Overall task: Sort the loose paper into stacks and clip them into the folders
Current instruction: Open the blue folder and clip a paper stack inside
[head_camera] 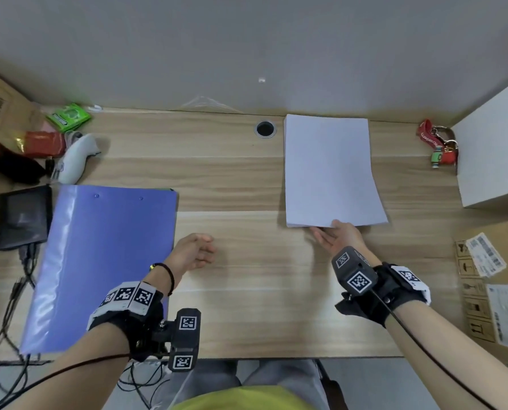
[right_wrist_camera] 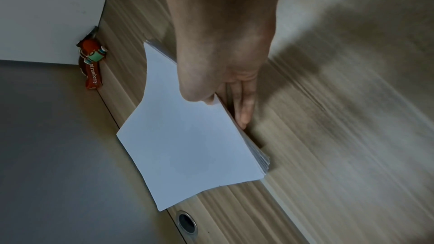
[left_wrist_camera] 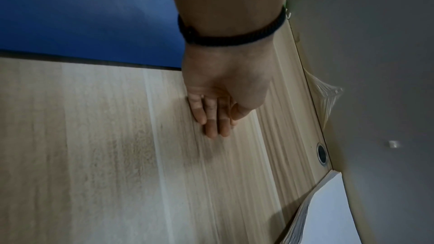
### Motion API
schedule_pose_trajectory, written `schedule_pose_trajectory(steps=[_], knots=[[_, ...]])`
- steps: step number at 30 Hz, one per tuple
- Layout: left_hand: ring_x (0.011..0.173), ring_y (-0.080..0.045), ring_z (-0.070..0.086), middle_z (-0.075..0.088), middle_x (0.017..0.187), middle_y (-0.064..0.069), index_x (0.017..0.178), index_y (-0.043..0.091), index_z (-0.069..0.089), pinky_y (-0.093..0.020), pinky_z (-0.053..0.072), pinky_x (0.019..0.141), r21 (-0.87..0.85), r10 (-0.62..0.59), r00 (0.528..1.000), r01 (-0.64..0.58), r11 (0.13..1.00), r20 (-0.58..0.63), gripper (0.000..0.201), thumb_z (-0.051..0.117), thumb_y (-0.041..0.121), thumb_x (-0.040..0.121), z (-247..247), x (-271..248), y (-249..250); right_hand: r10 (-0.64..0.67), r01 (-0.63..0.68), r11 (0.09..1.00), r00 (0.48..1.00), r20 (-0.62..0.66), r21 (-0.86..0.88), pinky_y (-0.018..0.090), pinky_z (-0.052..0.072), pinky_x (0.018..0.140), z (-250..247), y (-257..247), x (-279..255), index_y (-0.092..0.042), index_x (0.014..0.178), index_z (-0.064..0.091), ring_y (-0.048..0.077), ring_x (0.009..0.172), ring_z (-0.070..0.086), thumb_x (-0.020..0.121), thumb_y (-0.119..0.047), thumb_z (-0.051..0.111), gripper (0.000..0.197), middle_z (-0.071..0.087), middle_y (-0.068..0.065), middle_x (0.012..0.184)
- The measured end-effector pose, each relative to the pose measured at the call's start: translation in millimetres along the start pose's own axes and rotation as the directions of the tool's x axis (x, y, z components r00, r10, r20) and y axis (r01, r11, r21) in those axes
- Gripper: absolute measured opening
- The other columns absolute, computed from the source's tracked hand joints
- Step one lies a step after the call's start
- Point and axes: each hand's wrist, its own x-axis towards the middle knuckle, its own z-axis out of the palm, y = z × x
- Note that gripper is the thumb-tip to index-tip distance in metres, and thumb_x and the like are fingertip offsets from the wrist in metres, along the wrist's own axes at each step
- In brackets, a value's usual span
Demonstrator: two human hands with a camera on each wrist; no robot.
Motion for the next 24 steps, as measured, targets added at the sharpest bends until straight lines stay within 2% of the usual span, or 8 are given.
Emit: schedule_pose_trajectory(steps=[4, 7, 9, 11, 13, 16, 19, 24], knots=[[0.082, -0.022, 0.063, 0.064, 0.096, -0.006, 0.113, 0.011, 0.055, -0.038, 0.049, 0.091, -0.005, 0.008, 1.000, -0.008, 1.000, 0.010, 0.022, 0.039, 0.011, 0.099, -0.4, -0.3, -1.5, 0.037, -0.038, 0.999, 0.998, 0.043, 0.024, 0.037, 0.060, 0.062, 3.7, -3.3, 2.8, -0.001, 0.102, 0.046, 0.035, 0.076, 0.070, 0.094, -0.003, 0.039, 0.011, 0.069, 0.024, 0.082], [0.080, -0.022, 0.061, 0.063, 0.096, -0.007, 0.109, 0.013, 0.056, -0.040, 0.049, 0.091, 0.007, 0.015, 1.000, -0.015, 1.000, 0.006, 0.020, 0.039, 0.011, 0.098, 1.1, 0.6, -1.7, 0.097, -0.100, 0.994, 0.993, 0.060, 0.044, 0.045, 0.057, 0.074, -0.4, -2.5, -0.6, -0.002, 0.117, 0.041, 0.037, 0.089, 0.066, 0.101, -0.028, 0.040, 0.030, 0.063, 0.023, 0.097], [0.079, -0.021, 0.060, 0.062, 0.096, -0.006, 0.109, 0.013, 0.057, -0.035, 0.050, 0.084, 0.019, 0.024, 1.000, -0.024, 1.000, 0.004, 0.021, 0.038, 0.011, 0.099, 2.4, 0.4, -1.0, 0.114, -0.117, 0.993, 0.991, 0.073, 0.025, 0.049, 0.053, 0.085, -9.0, 0.5, -6.7, -0.007, 0.121, 0.039, 0.039, 0.096, 0.064, 0.101, -0.038, 0.037, 0.037, 0.063, 0.022, 0.108], [0.078, -0.019, 0.059, 0.060, 0.095, -0.005, 0.112, 0.012, 0.058, -0.030, 0.050, 0.079, 0.033, 0.037, 0.999, -0.037, 0.999, 0.010, 0.024, 0.037, 0.010, 0.099, 3.7, -1.1, -0.1, 0.118, -0.116, 0.993, 0.988, 0.098, -0.025, 0.053, 0.049, 0.092, -20.1, 7.4, -16.1, -0.010, 0.108, 0.046, 0.041, 0.103, 0.062, 0.102, -0.036, 0.035, 0.029, 0.062, 0.021, 0.118], [0.080, -0.017, 0.058, 0.059, 0.098, -0.003, 0.113, 0.013, 0.059, -0.029, 0.050, 0.081, 0.050, 0.053, 0.998, -0.055, 0.997, 0.035, 0.025, 0.037, 0.012, 0.100, 3.5, -4.7, 0.3, 0.145, -0.134, 0.986, 0.983, 0.112, -0.094, 0.054, 0.048, 0.091, -32.3, 20.4, -24.0, -0.009, 0.090, 0.051, 0.040, 0.101, 0.062, 0.102, -0.031, 0.035, 0.030, 0.062, 0.021, 0.117], [0.082, -0.016, 0.058, 0.060, 0.101, -0.002, 0.111, 0.016, 0.058, -0.028, 0.049, 0.081, 0.051, 0.072, 0.994, -0.076, 0.996, 0.077, 0.022, 0.039, 0.014, 0.100, -2.3, -11.1, -0.4, 0.172, -0.146, 0.970, 0.977, 0.125, -0.196, 0.050, 0.049, 0.089, -41.8, 43.1, -35.6, -0.007, 0.102, 0.053, 0.038, 0.095, 0.064, 0.101, -0.021, 0.040, 0.019, 0.070, 0.017, 0.102], [0.073, -0.014, 0.055, 0.058, 0.092, -0.003, 0.107, 0.015, 0.057, -0.024, 0.047, 0.068, 0.011, 0.102, 0.993, -0.103, 0.995, 0.061, 0.018, 0.042, 0.011, 0.098, -21.7, -19.1, -2.0, 0.167, -0.112, 0.948, 0.972, 0.165, -0.298, 0.047, 0.051, 0.088, -33.0, 61.4, -48.5, -0.006, 0.108, 0.054, 0.037, 0.096, 0.065, 0.098, -0.016, 0.045, 0.016, 0.073, 0.014, 0.096], [0.074, -0.014, 0.051, 0.054, 0.096, -0.005, 0.102, 0.016, 0.057, -0.025, 0.045, 0.067, -0.050, 0.214, 0.961, -0.226, 0.973, -0.177, 0.012, 0.046, 0.011, 0.098, -84.5, -31.2, -17.2, 0.165, -0.039, 0.909, 0.948, 0.272, -0.415, 0.046, 0.053, 0.089, 17.0, 90.4, -62.7, -0.006, 0.109, 0.058, 0.038, 0.096, 0.067, 0.095, -0.017, 0.051, 0.020, 0.071, 0.016, 0.108]])
